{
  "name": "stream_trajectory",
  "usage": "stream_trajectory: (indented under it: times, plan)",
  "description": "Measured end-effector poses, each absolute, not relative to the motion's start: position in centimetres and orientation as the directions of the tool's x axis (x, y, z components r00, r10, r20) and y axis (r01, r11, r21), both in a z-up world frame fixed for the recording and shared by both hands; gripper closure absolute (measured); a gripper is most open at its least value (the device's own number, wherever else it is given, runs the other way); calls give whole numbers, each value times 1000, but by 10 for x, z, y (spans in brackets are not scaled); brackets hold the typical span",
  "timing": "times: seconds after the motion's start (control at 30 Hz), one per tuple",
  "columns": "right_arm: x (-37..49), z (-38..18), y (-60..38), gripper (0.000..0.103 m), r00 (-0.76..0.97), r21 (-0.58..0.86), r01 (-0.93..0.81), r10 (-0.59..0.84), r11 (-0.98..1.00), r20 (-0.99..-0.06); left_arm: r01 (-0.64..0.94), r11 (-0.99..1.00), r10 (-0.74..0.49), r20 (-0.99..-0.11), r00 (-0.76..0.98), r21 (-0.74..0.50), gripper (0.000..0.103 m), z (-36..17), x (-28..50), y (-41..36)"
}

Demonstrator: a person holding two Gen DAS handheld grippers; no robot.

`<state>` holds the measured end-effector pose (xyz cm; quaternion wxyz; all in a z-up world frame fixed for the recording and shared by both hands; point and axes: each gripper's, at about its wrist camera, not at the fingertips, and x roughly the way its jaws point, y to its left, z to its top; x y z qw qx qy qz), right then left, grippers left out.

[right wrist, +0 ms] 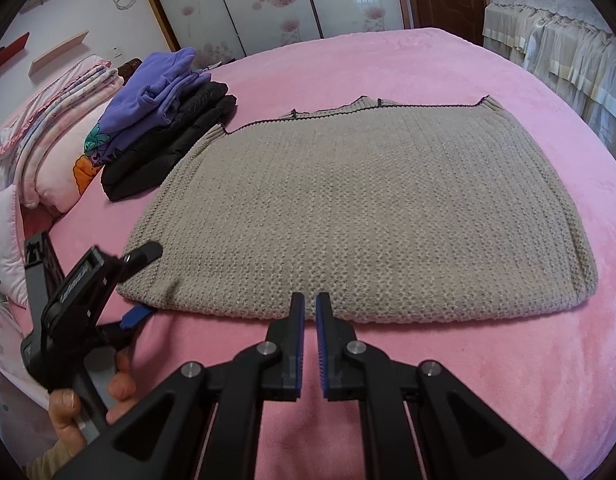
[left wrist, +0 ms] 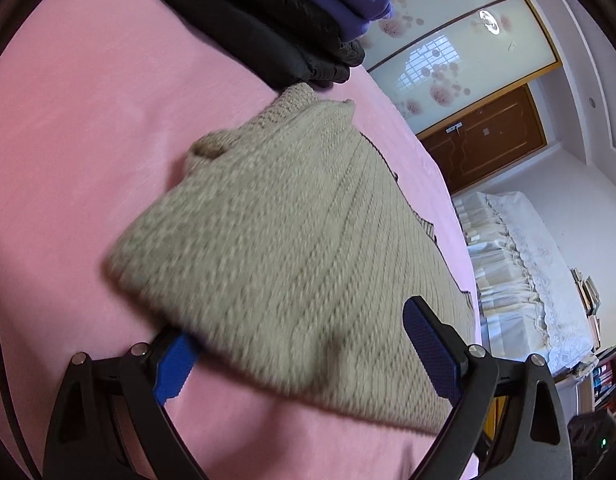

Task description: Fold large clothes

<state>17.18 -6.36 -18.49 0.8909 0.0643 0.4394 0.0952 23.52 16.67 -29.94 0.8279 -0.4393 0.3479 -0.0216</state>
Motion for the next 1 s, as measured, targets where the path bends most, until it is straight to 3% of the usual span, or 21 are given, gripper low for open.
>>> stream_trajectory:
  times: [0.3,0.4,0.5,0.53,0.57,0.73,1.0]
  plan:
    - [175,-188,-69,97,599,203,-107,226,973,-768,-271,616,-310,-544,780,-740,9,-297,269,169]
    - [176,-190,-70,97,599,206,-104,226,973,-768,-278,583,-304,-521,798,-764,14,-296,278,173]
    - [177,-190,-74,97,604,206,-101,225,973,-765,-294,556,-310,-522,794,-778,43,-295,291,179]
    - [177,-190,-74,97,606,205,-100,223,974,-763,-298,555,-315,-528,788,-776,64,-295,295,179]
    - [177,-190,-75,97,609,202,-98,220,974,-762,-301,566,-318,-541,779,-767,72,-295,301,181]
    - [180,-193,-80,97,613,204,-85,212,975,-761,-270,618,-313,-546,777,-738,80,-282,302,177]
    - [199,-180,-88,97,674,156,-95,179,983,-717,-225,717,-219,-520,826,-659,82,-238,283,157]
